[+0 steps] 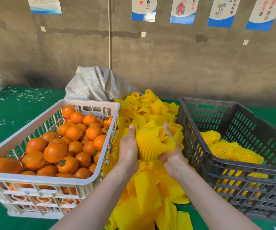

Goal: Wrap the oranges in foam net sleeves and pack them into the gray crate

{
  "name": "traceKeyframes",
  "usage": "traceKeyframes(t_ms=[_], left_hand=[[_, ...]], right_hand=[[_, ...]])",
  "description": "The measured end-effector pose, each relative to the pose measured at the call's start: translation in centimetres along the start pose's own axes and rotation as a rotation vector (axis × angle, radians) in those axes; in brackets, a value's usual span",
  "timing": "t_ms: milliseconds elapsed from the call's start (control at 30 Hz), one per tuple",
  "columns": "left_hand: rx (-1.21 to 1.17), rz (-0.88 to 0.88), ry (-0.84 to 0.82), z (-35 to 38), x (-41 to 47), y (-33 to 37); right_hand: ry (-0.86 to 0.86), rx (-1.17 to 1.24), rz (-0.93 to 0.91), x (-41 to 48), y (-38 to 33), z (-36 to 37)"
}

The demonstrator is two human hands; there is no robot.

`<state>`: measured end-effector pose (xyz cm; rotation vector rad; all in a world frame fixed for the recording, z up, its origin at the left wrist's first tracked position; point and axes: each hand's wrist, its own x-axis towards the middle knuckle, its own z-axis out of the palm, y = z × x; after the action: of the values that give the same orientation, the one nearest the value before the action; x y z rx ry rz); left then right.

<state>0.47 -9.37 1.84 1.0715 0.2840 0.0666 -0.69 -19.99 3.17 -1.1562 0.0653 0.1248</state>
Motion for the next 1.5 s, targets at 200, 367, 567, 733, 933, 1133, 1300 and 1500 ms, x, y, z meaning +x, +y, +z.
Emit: traceKeyframes(t_ms=[200, 367, 567, 733, 933, 1133, 1300, 1500], left_hand=[[0.544, 0.642, 0.129, -0.8, -0.1, -0.4], [0.446, 0.622, 0.003, -0.6, -0.2, -0.6], [0.351, 0.567, -0.150, -0.6, 0.1, -0.5], [0.434, 0.220, -0.137, -0.9, -0.2, 0.3], [0.223, -0.248, -0.426, 0.0, -1.0, 1.1], [0.164, -0.255, -0.502, 0.1, -1.1, 0.9], [0.121, -0.134, -0.576, -0.1, -0.9, 0.2], [0.196, 0.172, -0.452, -0.4, -0.9, 0.2]], right_hand=[[-0.005, 0.030, -0.001, 0.3, 1.2, 0.0], [0.074, 0.161, 0.054, 0.8, 1.1, -0.2], [-0.036, 0.185, 0.085, 0.3, 0.7, -0.1], [0.050, -0.122, -0.188, -0.2, -0.2, -0.4], [0.072, -0.638, -0.495, 0.2, -0.4, -1.8], [0.177, -0.578, -0.631, 1.3, -1.2, -2.8], [0.223, -0.572, -0.769, 0.5, -0.9, -2.5], [-0.061, -0.182, -0.071, -0.2, 0.0, -2.2]])
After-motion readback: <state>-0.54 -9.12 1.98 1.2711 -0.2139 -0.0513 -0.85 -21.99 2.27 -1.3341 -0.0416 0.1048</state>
